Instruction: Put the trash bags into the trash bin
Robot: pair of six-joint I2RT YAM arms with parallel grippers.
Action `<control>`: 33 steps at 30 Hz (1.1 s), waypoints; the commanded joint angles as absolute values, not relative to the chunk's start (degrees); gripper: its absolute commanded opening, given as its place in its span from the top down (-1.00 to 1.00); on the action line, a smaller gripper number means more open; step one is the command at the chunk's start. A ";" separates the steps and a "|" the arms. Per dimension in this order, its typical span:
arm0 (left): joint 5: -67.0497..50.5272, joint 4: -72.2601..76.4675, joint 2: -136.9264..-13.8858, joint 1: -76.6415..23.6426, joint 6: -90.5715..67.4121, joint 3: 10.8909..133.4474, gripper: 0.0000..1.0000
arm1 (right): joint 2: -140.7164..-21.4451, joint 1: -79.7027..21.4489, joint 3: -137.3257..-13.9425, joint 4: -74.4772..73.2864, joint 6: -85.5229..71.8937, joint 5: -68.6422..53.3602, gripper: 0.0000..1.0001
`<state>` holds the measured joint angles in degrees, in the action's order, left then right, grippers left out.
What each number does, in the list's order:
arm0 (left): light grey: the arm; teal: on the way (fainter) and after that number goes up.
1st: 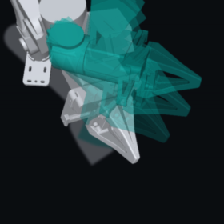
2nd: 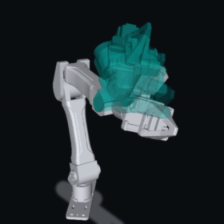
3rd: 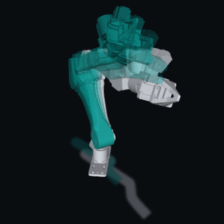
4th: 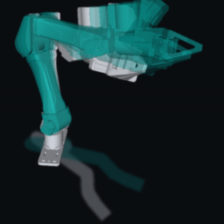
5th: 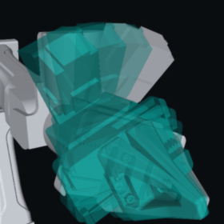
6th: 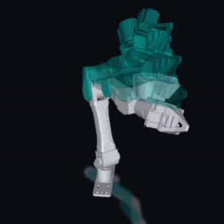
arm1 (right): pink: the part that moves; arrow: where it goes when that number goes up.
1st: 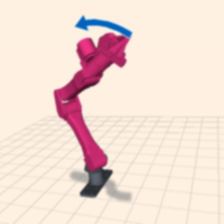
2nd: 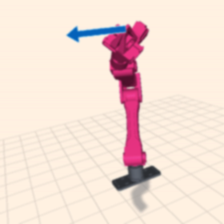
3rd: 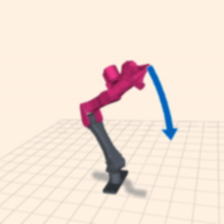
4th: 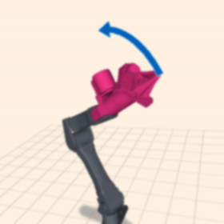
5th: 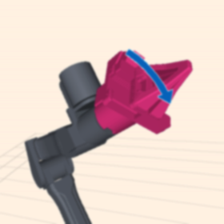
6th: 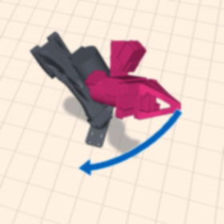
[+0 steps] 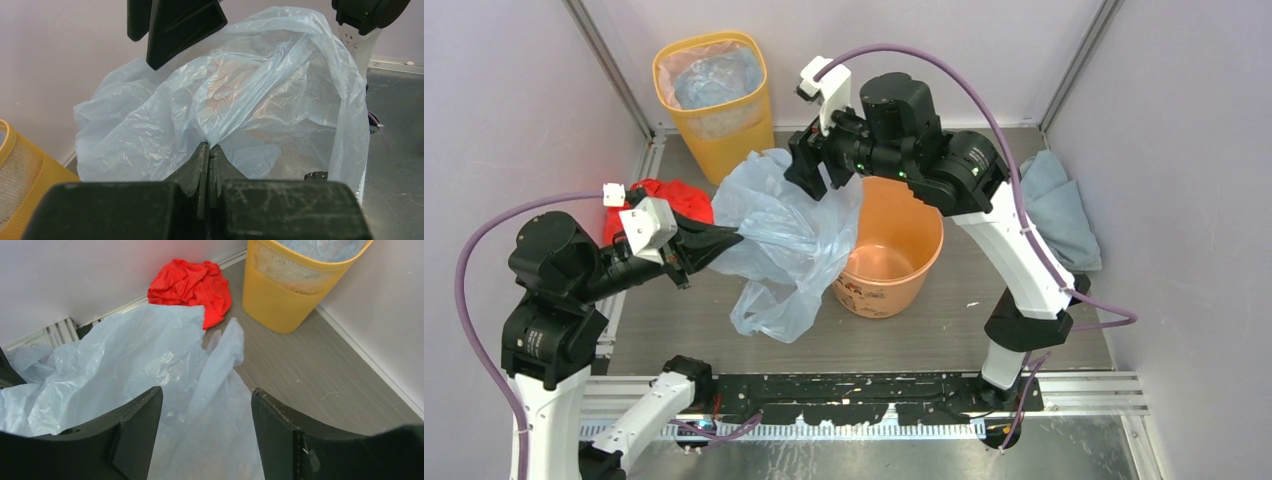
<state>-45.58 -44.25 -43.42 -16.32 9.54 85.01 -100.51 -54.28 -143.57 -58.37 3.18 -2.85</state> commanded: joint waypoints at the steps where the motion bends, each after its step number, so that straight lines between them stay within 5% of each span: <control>1: -48.76 -43.32 -44.60 -16.00 9.85 87.10 1.00 | -100.01 -55.28 -144.34 -59.19 4.96 -5.57 -0.42; 11: -48.50 -42.68 -44.30 -16.00 9.43 87.85 1.00 | -104.41 -56.60 -146.15 -64.99 7.50 7.76 -0.31; 15: -47.04 -42.57 -44.09 -16.00 9.45 88.11 1.00 | -103.95 -56.66 -144.29 -64.98 7.58 9.81 0.49; 17: -45.38 -42.35 -43.68 -16.00 9.46 87.80 1.00 | -103.44 -56.69 -143.38 -64.62 7.55 11.91 0.69; 26: -33.75 -42.22 -41.86 -16.00 8.65 84.98 1.00 | -98.46 -55.00 -137.67 -57.73 4.91 25.37 0.97; 33: -22.40 -42.23 -41.63 -16.00 7.70 84.11 1.00 | -92.28 -51.68 -132.63 -51.24 1.59 30.17 0.99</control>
<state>-31.64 -44.23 -42.00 -16.32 8.93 84.31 -98.98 -53.45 -134.37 -59.05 4.03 24.84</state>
